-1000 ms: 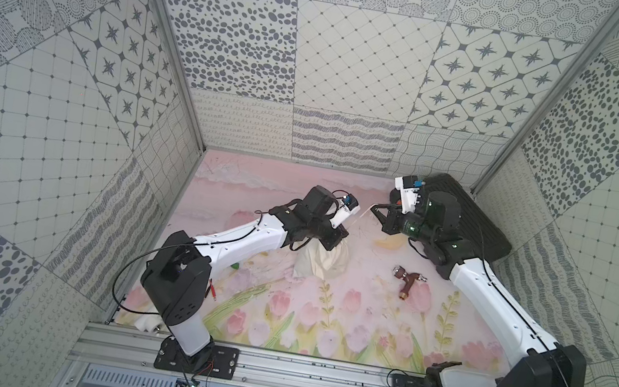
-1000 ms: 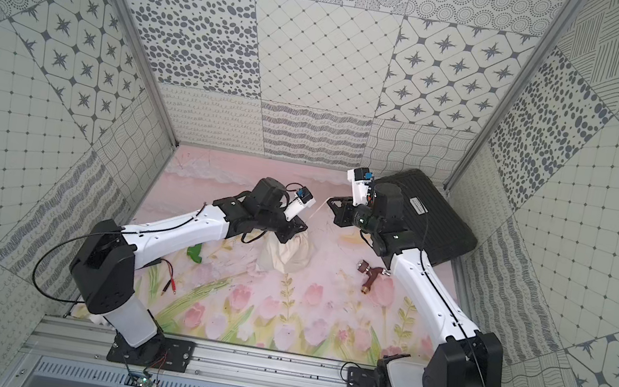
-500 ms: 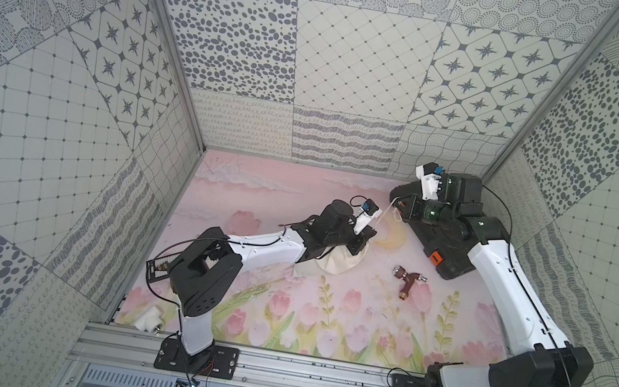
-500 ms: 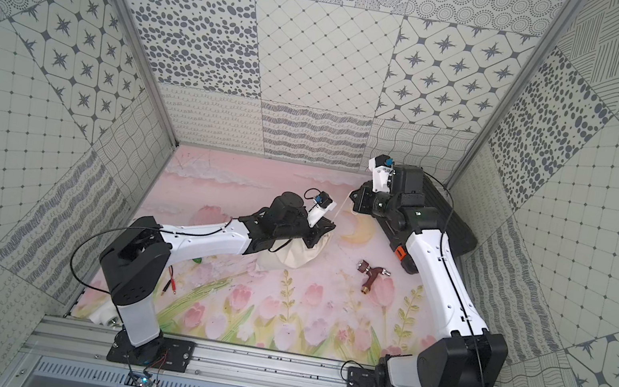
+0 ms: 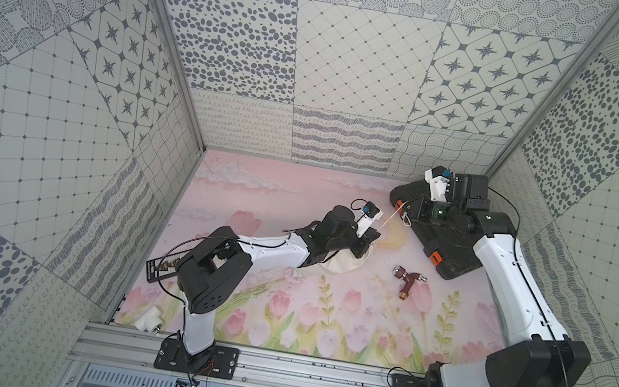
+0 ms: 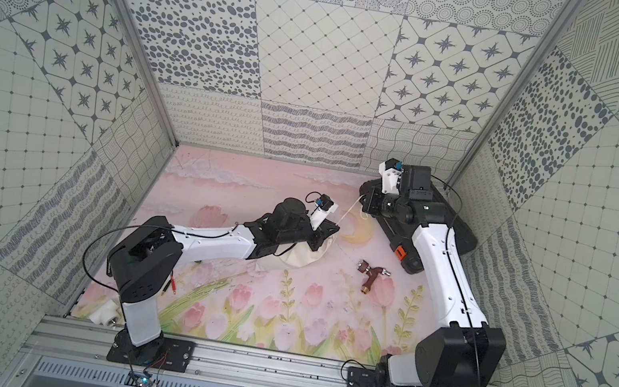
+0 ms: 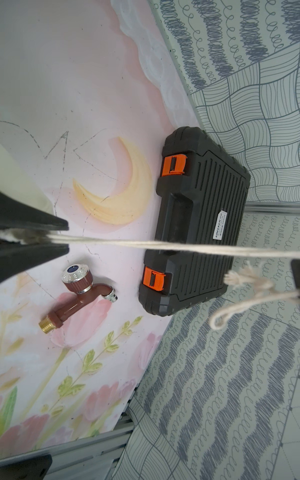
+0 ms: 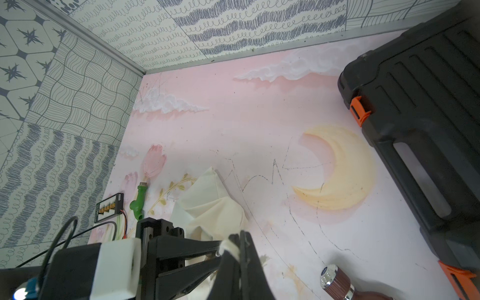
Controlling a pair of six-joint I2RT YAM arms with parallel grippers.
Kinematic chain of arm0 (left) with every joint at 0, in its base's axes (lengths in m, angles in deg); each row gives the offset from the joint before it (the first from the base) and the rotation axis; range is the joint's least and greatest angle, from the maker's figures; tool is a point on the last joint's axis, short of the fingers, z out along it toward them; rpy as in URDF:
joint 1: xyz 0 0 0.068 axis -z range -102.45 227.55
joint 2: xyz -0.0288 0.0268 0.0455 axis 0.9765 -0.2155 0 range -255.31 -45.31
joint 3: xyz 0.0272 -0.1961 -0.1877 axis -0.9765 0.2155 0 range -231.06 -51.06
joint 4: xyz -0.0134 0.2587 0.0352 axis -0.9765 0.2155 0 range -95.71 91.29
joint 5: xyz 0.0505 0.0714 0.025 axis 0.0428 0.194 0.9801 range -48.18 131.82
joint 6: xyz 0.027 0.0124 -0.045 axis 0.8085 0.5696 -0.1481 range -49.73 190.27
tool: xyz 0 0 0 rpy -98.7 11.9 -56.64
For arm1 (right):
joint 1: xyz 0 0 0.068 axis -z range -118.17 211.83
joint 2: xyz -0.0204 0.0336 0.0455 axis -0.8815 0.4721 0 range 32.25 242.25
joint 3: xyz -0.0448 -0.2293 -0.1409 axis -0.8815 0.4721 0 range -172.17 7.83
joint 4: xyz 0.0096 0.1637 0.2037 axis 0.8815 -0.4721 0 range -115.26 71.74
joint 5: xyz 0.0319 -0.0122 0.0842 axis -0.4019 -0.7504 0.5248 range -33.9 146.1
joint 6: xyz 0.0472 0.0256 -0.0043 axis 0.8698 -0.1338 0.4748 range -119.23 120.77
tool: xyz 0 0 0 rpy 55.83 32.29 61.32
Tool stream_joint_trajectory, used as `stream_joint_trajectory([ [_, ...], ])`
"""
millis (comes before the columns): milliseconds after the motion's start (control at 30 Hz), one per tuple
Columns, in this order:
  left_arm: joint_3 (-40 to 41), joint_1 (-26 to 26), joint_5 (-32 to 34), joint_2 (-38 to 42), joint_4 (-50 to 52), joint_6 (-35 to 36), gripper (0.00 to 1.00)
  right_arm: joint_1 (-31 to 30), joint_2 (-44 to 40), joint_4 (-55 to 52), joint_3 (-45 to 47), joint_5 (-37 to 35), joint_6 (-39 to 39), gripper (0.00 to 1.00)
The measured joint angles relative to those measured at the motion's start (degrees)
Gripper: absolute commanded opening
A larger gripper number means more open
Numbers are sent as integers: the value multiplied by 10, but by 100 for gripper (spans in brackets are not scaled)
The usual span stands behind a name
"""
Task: Close the soil bag
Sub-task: Frap the soil bag at the center of the board, then adjust the soil bag at the center of the board.
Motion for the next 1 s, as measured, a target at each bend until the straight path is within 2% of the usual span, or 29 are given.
stream_joint_trajectory([
  [333,7,7,3,-2,2,-28,19,12,26,-19,-50,4,9,0],
  [400,7,11,5,-5,13,-30,19,15,26,10,-50,6,16,0],
  [533,12,18,16,-14,128,-31,19,21,26,124,-64,6,25,0],
  [700,18,18,18,17,204,-40,31,-2,17,200,-64,12,23,0],
  [1000,44,16,34,124,319,-63,47,-20,-59,332,29,12,23,0],
])
